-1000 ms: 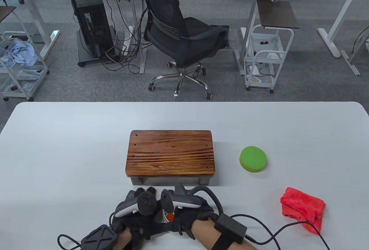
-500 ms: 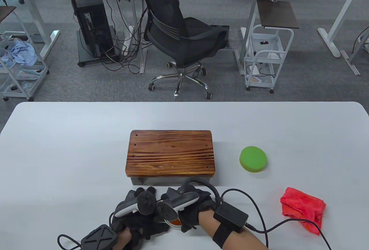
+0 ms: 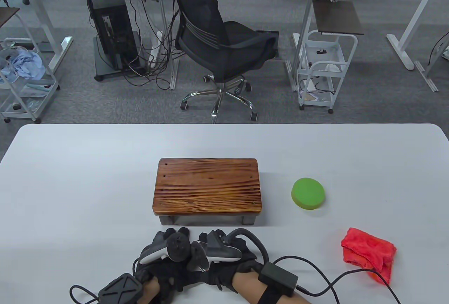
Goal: Dip and apply wood wax on stool
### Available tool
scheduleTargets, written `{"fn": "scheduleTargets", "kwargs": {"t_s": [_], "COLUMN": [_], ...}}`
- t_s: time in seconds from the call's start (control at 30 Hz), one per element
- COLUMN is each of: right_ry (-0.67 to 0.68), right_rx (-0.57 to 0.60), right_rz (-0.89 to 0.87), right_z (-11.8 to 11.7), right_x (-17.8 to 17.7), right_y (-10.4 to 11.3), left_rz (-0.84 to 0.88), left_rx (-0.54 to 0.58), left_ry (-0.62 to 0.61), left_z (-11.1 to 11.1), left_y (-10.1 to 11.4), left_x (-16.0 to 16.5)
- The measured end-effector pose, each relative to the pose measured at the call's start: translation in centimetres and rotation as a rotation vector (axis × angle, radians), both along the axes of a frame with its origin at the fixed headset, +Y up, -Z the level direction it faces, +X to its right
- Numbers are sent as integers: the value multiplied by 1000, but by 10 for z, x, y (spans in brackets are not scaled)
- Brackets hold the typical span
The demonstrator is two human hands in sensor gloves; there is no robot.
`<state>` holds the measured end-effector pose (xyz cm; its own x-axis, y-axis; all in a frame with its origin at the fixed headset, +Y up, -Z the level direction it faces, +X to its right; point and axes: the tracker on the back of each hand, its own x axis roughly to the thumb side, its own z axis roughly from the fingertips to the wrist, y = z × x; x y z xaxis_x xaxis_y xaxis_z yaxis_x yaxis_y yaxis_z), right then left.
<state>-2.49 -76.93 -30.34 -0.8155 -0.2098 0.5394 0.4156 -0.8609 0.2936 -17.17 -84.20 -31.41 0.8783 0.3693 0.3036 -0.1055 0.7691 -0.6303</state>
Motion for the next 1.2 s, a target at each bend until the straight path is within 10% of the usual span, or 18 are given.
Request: {"fn": "scheduleTargets", "kwargs": {"t_s": [0.43, 0.93, 1.2], "right_ry": [493, 231, 192], "right_rx": [-30, 135, -48], "right_rz": [70, 24, -30], "right_z": [-9, 4, -6], "right_x": [-6, 0, 1], "right_y": [18, -2, 19], "left_rz": [2, 1, 0], "left_rx": [0, 0, 0], "left_ry": [2, -1, -1], "left_z": [0, -1, -1], "left_y": [0, -1, -1], "left_x": [0, -1, -1]}}
